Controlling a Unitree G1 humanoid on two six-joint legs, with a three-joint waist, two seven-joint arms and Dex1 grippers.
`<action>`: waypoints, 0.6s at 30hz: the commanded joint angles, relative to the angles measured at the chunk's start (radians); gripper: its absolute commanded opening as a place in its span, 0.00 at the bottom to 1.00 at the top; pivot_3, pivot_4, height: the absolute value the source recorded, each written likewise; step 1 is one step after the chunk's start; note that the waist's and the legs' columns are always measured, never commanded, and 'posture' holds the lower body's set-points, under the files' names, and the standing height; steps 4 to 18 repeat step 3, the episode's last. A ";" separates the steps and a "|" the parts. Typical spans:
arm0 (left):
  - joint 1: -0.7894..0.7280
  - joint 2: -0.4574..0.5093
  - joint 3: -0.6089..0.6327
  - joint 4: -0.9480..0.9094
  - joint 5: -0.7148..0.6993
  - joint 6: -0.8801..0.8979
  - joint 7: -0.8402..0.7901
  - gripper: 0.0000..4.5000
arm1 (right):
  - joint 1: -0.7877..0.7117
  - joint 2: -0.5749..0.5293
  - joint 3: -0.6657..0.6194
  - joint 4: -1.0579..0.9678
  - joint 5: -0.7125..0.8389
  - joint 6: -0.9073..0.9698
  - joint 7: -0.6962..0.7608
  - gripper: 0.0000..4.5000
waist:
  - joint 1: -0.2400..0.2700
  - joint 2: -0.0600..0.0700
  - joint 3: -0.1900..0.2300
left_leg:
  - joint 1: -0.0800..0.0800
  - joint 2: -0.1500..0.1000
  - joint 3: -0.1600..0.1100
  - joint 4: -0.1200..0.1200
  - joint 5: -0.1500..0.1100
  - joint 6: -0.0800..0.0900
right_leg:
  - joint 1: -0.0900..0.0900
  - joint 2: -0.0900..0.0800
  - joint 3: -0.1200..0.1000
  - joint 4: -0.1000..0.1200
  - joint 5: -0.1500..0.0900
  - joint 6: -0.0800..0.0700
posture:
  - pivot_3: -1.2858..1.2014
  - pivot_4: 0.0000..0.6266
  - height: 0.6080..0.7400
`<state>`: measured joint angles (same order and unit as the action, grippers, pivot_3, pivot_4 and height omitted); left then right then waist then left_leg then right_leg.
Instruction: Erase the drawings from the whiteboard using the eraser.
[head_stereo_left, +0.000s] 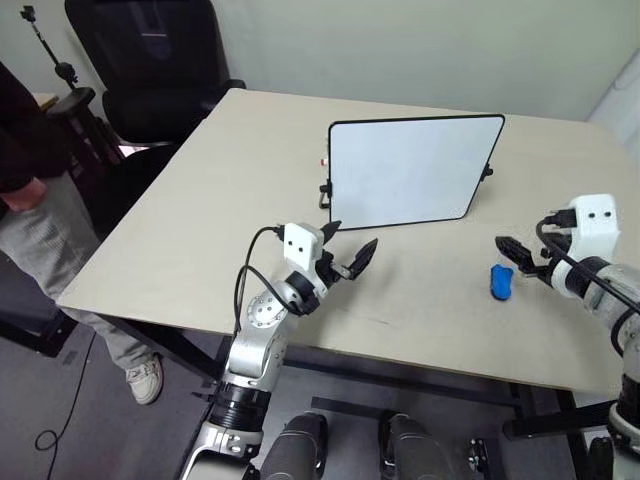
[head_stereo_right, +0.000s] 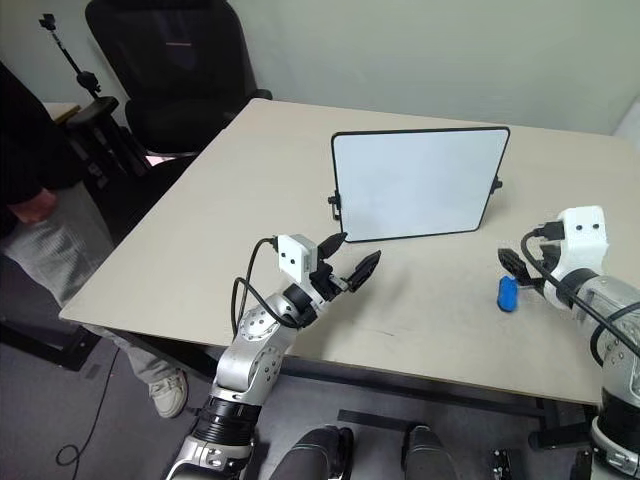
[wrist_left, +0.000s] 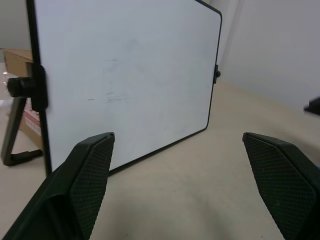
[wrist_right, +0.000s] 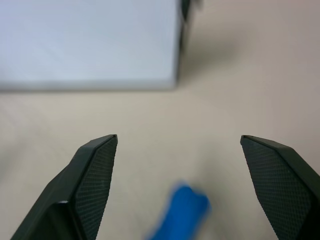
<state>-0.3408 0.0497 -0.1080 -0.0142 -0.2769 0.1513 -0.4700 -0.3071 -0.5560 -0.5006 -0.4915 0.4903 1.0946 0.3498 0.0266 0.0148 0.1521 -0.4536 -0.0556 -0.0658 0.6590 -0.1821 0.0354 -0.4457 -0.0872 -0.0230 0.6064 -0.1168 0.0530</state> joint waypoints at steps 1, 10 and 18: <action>0.002 -0.006 -0.004 -0.028 -0.002 -0.017 -0.001 1.00 | 0.044 0.075 -0.037 -0.116 0.086 -0.147 0.048 0.93 | -0.001 0.000 0.000 | 0.000 0.000 0.000 0.000 0.000 0.000 | 0.000 0.000 0.000 0.000 0.000 0.000 | 0.52 0.24 1.00; 0.002 -0.006 -0.005 -0.027 -0.005 -0.016 -0.005 1.00 | 0.061 0.103 -0.025 -0.139 0.105 -0.184 0.044 0.93 | -0.001 0.000 0.000 | 0.000 0.000 0.000 0.000 -0.001 0.001 | 0.000 0.000 0.000 0.000 -0.001 0.001 | 0.52 0.24 1.00; 0.002 -0.006 -0.005 -0.027 -0.005 -0.016 -0.005 1.00 | 0.061 0.103 -0.025 -0.139 0.105 -0.184 0.044 0.93 | -0.001 0.000 0.000 | 0.000 0.000 0.000 0.000 -0.001 0.001 | 0.000 0.000 0.000 0.000 -0.001 0.001 | 0.52 0.24 1.00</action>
